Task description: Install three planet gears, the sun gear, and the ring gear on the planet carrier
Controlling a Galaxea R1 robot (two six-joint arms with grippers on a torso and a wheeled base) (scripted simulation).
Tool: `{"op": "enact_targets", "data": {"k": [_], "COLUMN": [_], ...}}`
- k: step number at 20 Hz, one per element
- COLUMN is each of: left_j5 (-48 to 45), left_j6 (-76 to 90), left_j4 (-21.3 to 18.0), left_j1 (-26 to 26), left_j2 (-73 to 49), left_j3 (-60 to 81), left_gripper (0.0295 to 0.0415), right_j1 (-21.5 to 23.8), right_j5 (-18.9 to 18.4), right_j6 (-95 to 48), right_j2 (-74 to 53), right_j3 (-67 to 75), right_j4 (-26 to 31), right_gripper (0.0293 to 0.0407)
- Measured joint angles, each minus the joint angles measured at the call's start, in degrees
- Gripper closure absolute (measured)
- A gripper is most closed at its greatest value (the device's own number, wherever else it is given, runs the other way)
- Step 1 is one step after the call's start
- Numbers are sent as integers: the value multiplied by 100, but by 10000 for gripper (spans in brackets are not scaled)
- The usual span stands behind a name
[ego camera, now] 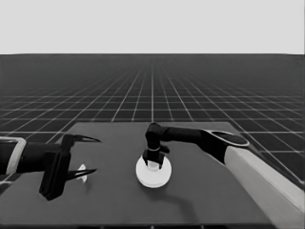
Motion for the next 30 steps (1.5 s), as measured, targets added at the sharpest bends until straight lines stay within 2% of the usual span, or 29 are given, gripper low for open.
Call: {"op": "enact_targets", "data": {"k": [22,23,24,30], "left_j5": [0,0,0,0], "left_j6": [0,0,0,0], "left_j4": [0,0,0,0], "left_j1": [0,0,0,0], "left_j2": [0,0,0,0], "left_j3": [0,0,0,0], "left_gripper": [326,326,326,326], "right_j1": [-4,-6,-6,-3], "right_j5": [0,0,0,-1], "right_j6": [1100,1130,1147,1171], "right_j2": [0,-1,-1,-2], "right_j3": [-1,-1,-1,-2], "right_j4": [-1,-2,-2,-2], "right_gripper": [352,327,319,315]}}
